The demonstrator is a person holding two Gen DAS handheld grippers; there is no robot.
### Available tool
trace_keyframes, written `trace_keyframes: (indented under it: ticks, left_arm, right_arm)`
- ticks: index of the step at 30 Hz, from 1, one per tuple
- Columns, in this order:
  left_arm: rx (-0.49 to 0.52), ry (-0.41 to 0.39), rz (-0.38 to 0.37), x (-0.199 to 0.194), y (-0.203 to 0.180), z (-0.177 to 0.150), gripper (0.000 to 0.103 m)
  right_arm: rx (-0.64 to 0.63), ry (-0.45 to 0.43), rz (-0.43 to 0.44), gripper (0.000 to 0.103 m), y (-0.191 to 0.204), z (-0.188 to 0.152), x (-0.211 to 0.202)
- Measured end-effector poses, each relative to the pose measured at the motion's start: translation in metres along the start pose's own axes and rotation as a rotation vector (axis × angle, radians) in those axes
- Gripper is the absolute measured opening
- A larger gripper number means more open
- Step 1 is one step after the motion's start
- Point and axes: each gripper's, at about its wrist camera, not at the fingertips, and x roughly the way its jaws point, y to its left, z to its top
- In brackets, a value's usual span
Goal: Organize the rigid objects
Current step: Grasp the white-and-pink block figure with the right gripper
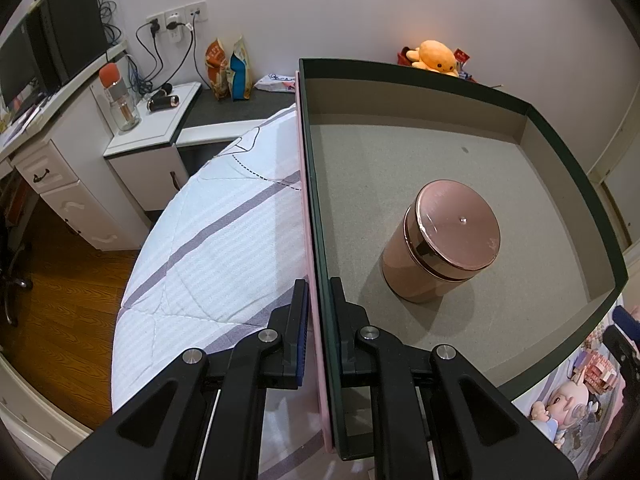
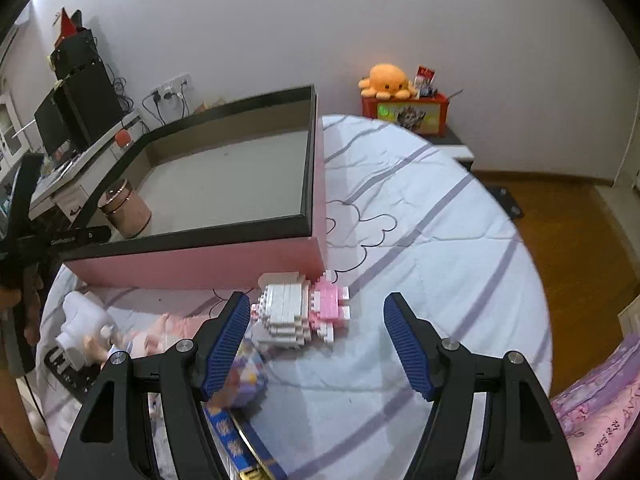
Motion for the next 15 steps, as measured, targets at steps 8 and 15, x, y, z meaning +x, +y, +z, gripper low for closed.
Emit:
trace_keyframes:
  ticks: [8,15]
  left_arm:
    - [0.0,0.0,0.0,0.0,0.0,0.0,0.009]
    - [-0.001,0.0,-0.002,0.001,-0.001,0.0,0.01]
  right_arm:
    - [0.002,0.062,0.009,0.071,0.003,0.002,0.021]
    - [-0.032,0.055,0.028,0.055,0.007,-0.001,0.016]
